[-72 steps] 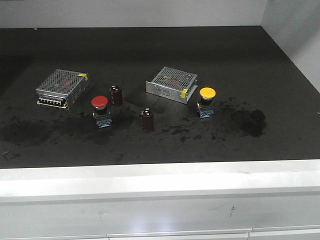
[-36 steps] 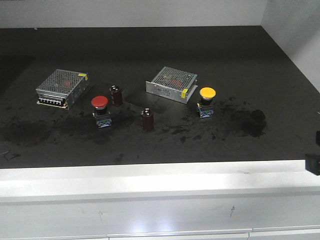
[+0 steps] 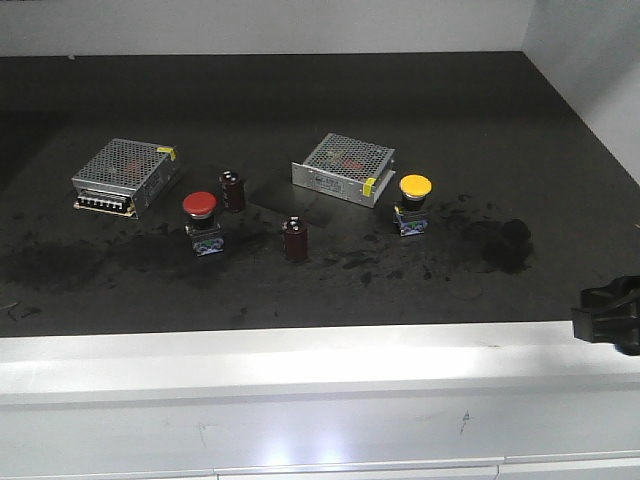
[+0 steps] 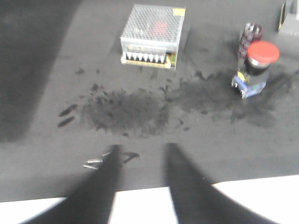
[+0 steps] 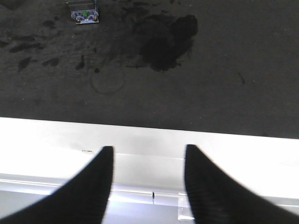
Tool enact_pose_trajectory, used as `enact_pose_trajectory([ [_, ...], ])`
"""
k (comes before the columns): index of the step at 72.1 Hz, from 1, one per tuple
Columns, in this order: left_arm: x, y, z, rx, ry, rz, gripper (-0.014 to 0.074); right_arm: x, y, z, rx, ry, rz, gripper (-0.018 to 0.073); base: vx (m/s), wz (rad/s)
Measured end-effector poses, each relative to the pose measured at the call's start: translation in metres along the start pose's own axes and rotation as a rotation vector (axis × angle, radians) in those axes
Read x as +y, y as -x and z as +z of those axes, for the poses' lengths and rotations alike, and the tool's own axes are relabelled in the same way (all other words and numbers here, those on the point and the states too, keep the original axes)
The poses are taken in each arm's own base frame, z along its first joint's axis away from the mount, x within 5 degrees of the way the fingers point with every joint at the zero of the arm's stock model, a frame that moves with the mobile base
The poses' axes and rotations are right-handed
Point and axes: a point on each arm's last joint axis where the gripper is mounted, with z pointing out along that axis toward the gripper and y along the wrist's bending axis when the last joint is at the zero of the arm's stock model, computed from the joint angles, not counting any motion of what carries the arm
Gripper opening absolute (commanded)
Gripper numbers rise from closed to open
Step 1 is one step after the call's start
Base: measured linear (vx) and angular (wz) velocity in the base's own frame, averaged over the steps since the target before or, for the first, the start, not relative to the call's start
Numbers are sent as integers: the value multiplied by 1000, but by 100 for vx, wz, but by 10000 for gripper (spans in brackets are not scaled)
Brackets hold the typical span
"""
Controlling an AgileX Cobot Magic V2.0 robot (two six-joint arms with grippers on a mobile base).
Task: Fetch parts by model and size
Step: 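Reach the left gripper down and grasp the red-capped button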
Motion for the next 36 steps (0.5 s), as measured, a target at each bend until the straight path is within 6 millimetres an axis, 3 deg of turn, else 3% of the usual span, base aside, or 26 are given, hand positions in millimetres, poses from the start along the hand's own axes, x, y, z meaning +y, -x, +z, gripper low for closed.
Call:
enact_pose_trajectory([
  [13, -6, 11, 4, 47, -26, 42, 600, 0, 0, 0, -1, 0, 1, 564, 0, 0],
  [23, -14, 35, 10, 104, -47, 58, 594, 0, 0, 0, -1, 0, 1, 563, 0, 0],
  [36, -29, 75, 34, 211, -84, 64, 589, 0, 0, 0, -2, 0, 1, 563, 0, 0],
])
